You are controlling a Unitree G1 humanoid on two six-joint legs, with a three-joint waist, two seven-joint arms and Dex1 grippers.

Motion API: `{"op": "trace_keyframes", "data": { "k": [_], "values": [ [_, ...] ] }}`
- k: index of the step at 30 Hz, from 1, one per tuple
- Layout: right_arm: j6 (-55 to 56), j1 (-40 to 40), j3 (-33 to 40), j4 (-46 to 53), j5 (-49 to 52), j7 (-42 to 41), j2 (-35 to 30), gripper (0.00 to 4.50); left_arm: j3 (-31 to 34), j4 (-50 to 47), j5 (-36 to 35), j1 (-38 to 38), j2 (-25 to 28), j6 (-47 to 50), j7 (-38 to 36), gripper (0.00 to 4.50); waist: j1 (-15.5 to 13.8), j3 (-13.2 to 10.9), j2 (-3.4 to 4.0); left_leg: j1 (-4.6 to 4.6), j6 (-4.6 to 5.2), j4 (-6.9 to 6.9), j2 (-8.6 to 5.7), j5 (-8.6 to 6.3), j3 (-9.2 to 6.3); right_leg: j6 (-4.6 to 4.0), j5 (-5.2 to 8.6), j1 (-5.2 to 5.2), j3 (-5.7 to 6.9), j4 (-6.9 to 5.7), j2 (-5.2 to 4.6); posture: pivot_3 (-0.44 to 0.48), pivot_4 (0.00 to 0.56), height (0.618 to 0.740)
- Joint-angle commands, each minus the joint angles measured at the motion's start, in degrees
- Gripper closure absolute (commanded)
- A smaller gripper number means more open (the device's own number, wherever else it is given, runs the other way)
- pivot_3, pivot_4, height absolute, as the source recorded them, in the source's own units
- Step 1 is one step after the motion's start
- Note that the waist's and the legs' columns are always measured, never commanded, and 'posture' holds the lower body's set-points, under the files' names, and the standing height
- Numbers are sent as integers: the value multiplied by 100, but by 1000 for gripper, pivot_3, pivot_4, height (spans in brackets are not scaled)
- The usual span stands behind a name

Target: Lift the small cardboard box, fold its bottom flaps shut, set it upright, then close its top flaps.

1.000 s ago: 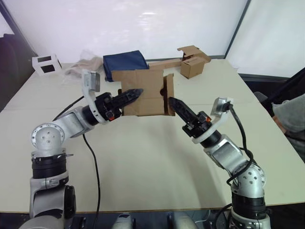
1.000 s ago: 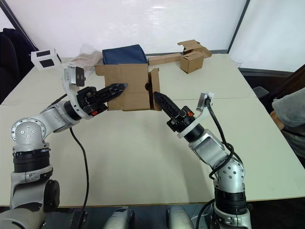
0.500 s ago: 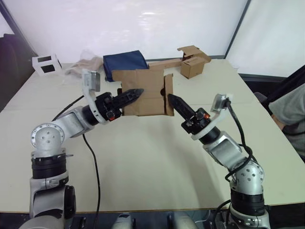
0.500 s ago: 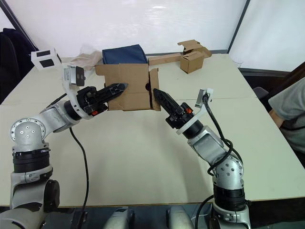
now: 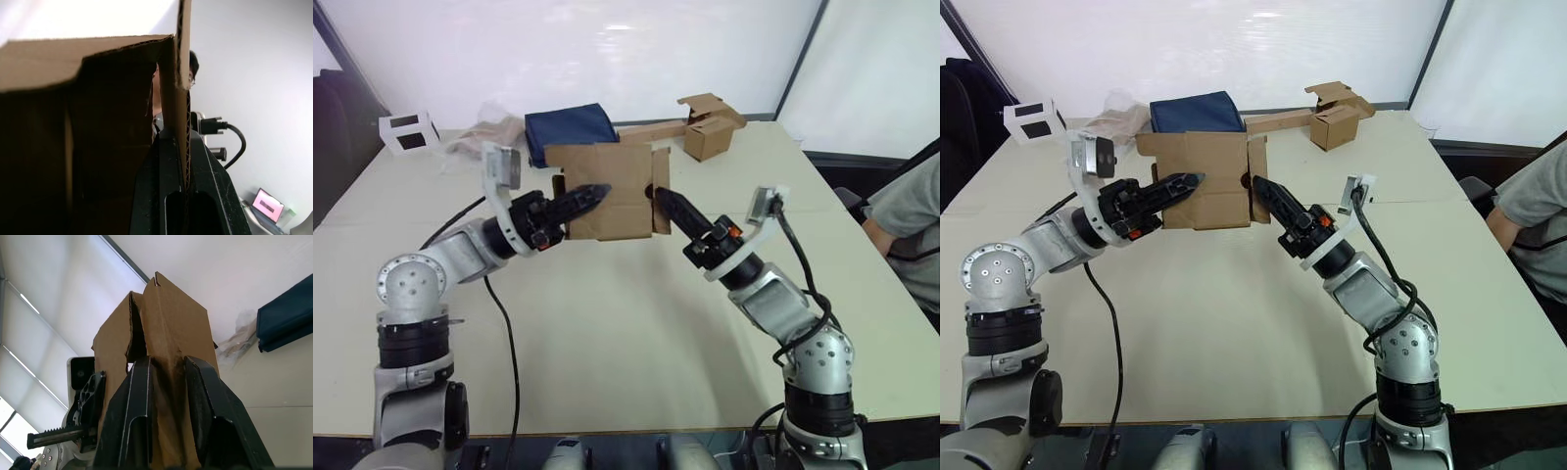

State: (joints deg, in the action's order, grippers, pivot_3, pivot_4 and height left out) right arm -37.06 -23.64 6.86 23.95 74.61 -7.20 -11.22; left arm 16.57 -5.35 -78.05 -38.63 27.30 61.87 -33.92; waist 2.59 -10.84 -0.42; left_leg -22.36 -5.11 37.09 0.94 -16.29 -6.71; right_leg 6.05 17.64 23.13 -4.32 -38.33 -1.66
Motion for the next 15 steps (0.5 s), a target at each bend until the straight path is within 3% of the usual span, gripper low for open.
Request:
{"op": "trace_keyframes", "data": {
  "k": [1,15],
  "values": [
    [-25,-139,-40,363,241,32,23,3501,-1,-207,55,-26,74,-127,-112,4500,0,0,0,0,0,0,0,0,0,0,0,0,0,0,0,0,150,740],
    [-356,-75,-384,575,488,-92,-144,3501,5,-147,89,-85,-9,-222,-69,4500,0,0,0,0,0,0,0,0,0,0,0,0,0,1,0,0,150,740]
  ]
}}
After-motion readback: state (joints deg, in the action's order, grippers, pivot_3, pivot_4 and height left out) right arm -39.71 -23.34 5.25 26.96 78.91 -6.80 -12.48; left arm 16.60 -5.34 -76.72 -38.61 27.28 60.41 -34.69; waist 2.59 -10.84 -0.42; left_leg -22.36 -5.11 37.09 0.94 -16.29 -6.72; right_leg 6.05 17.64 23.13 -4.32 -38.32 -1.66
